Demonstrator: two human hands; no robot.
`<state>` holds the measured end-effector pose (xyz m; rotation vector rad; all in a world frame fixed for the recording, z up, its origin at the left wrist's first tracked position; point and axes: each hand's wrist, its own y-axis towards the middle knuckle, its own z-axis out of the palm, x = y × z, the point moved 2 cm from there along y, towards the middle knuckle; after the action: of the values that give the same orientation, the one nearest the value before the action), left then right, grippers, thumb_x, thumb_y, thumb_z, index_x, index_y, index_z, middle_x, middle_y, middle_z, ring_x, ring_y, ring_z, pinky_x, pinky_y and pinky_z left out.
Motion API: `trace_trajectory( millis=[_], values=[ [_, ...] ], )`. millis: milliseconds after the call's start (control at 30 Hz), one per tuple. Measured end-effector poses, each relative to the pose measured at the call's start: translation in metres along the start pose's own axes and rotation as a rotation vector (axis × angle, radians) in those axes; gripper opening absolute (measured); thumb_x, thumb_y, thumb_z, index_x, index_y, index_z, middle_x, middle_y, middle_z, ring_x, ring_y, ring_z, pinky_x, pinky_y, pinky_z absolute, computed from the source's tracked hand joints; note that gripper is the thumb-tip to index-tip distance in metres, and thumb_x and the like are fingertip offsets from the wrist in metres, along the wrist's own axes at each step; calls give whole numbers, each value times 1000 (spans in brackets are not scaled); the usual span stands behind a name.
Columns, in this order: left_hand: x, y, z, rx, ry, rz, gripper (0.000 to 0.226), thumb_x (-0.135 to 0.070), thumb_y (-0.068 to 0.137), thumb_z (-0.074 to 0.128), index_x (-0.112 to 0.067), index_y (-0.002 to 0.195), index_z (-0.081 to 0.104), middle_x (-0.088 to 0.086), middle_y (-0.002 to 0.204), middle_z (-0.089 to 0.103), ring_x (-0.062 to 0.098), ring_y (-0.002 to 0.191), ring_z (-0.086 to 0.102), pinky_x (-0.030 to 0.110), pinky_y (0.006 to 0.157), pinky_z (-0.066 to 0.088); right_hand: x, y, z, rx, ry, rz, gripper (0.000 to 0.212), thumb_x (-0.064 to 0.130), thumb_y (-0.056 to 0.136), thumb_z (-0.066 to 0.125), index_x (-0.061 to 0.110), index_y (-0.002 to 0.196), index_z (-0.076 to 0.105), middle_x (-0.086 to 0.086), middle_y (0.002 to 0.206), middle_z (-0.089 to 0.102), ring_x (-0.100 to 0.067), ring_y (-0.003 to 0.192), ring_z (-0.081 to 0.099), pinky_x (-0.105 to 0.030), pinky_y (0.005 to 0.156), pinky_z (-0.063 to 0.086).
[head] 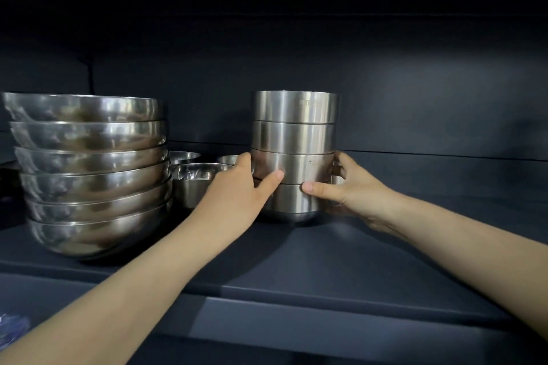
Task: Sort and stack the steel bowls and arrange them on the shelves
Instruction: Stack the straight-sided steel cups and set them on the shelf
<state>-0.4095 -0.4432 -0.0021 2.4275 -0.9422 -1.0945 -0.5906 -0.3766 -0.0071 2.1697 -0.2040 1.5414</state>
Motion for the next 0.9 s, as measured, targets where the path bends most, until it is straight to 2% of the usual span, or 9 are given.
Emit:
trace_trajectory(
  millis=[67, 133, 233, 400, 533, 600, 733, 800, 900],
  values=[
    [3, 1, 3, 19, -45, 1, 54, -54, 90, 45, -21, 132, 40, -5, 93, 65, 10, 85, 57, 16, 60, 35, 3, -3, 1, -22, -21, -26, 90, 35, 55, 87, 21, 133, 44, 3, 121, 57, -18, 105, 62, -31, 66, 58],
    [6, 3, 6, 32, -85, -15, 64, -53, 89, 48, -21, 142, 30, 0, 114, 64, 19, 102, 59, 23, 71, 40, 4, -3, 2, -47, -52, -36, 106, 44, 41, 87, 17, 134, 44, 3, 122, 56, -14, 90, 61, -25, 58, 53],
    [9, 6, 11, 35, -178, -36, 71, -55, 85, 54, -22, 142, 28, 7, 118, 63, 28, 104, 61, 36, 88, 50, 7, -5, 0, -76, -101, -44, 91, 38, 52, 88, 14, 130, 47, 1, 119, 57, -12, 77, 57, -24, 56, 51],
    [13, 4, 13, 72, -336, -33, 70, -55, 72, 68, -27, 127, 35, 1, 118, 58, 22, 106, 59, 43, 92, 51, 13, -24, -9, -71, -114, -20, 65, 27, 64, 84, 17, 121, 53, 8, 106, 63, -5, 79, 62, -20, 53, 53],
    [11, -8, 15, 138, -395, -50, 97, -76, 40, 67, -32, 123, 43, -5, 122, 54, 17, 111, 57, 42, 94, 50, 16, -45, -19, -37, -135, -23, 72, 35, 48, 81, 22, 114, 57, 0, 110, 67, -14, 90, 65, -39, 79, 58],
    [7, -14, 15, 169, -453, -69, 101, -77, 34, 71, -36, 122, 45, -5, 123, 52, 16, 113, 56, 41, 94, 50, 14, -54, -23, -18, -161, -23, 85, 40, 37, 82, 20, 116, 58, -4, 110, 69, -13, 93, 67, -39, 87, 57],
    [-10, -26, 16, 228, -697, -100, 80, -49, 44, 75, -28, 115, 43, -4, 111, 56, 11, 101, 62, 39, 82, 57, 11, -65, -34, -8, -254, -80, 91, 52, 29, 82, 18, 112, 62, 2, 103, 72, -14, 95, 69, -33, 91, 54],
    [-19, -31, 17, 234, -759, -103, 63, -39, 48, 71, -28, 104, 45, -4, 104, 61, 7, 92, 66, 38, 76, 59, 11, -70, -40, 7, -232, -99, 84, 47, 32, 82, 17, 108, 64, 2, 98, 73, -12, 89, 69, -28, 79, 57],
    [-31, -37, 20, 229, -798, -109, 58, -35, 47, 72, -27, 98, 46, -3, 102, 64, 6, 87, 68, 37, 73, 60, 13, -78, -51, 42, -180, -114, 71, 36, 39, 80, 18, 106, 64, 5, 93, 72, -5, 82, 68, -23, 65, 59]
  ],
)
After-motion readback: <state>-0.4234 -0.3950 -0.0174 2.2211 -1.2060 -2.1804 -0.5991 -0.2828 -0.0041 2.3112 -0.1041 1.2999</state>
